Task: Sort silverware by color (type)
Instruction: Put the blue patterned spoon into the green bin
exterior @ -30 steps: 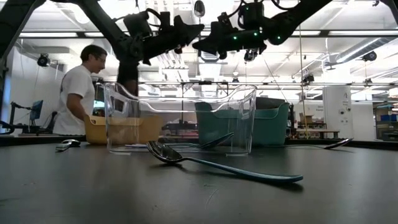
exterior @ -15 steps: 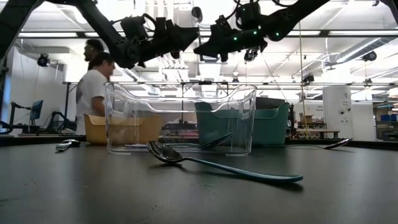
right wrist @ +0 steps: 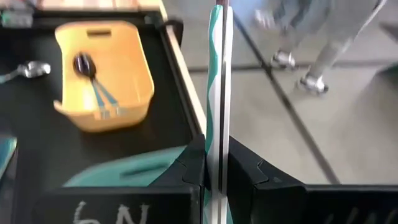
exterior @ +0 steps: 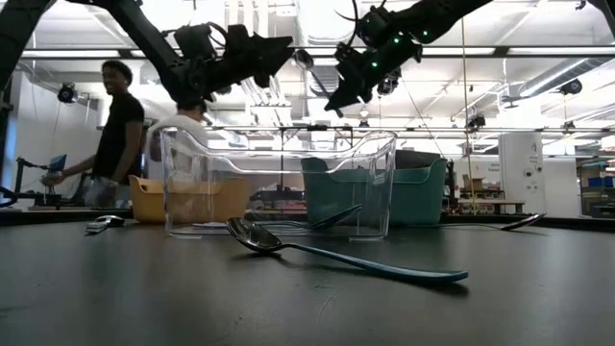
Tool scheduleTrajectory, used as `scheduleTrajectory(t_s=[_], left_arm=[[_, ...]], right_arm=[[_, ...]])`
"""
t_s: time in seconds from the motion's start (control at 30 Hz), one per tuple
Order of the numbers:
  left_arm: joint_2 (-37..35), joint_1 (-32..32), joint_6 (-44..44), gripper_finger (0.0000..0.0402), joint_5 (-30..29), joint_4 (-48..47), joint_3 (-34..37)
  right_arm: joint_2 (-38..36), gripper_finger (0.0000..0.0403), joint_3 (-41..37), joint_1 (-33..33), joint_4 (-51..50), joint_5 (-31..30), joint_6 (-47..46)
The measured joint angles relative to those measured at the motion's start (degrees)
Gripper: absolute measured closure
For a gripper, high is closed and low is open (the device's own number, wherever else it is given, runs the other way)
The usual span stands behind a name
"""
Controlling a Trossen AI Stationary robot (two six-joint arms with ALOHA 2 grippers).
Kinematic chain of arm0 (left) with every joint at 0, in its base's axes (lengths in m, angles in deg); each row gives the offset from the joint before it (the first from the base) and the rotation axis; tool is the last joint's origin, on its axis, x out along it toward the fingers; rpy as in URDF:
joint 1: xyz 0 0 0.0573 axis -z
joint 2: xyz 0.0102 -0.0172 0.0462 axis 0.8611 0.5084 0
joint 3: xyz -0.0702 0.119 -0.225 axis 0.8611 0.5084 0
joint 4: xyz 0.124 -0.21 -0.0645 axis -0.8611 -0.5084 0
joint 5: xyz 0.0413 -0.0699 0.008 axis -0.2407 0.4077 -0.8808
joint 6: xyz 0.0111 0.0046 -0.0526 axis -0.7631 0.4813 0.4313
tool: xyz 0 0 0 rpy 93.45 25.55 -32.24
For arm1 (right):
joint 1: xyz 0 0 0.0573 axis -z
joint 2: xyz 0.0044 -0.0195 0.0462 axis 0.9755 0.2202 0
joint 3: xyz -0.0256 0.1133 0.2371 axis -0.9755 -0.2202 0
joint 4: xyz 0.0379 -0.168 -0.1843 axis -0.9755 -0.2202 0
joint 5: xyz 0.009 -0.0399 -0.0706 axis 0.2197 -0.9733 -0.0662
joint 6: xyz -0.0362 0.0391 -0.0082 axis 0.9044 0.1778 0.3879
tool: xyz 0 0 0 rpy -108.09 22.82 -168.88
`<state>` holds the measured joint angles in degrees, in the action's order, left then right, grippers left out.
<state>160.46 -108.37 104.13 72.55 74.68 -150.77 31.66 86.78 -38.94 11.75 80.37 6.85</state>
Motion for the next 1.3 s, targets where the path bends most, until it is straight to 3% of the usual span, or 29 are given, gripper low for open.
scheduleTrajectory(t_s=[0.4, 0.87, 1.13, 1.3], left_arm=[[-12.40, -0.85, -3.05, 0.0207, -0.52, -2.44, 11.05], [-33.70, -2.27, -20.00, 0.0207, -14.88, -28.75, 23.11], [-38.02, -2.29, -26.25, 0.0207, -17.58, -31.96, 24.37], [-38.23, -2.29, -28.24, 0.0207, -17.72, -32.69, 24.41]], right_arm=[[0.00, 0.0378, 0.53, 4.34, -15.10, -0.04, 0.58], [0.19, 0.0378, 0.57, 4.45, -26.21, 0.19, 5.30], [4.95, 0.0378, 0.59, 4.19, -32.87, -0.31, 4.31], [8.62, 0.0378, 0.49, 4.21, -34.13, -4.77, 4.59]])
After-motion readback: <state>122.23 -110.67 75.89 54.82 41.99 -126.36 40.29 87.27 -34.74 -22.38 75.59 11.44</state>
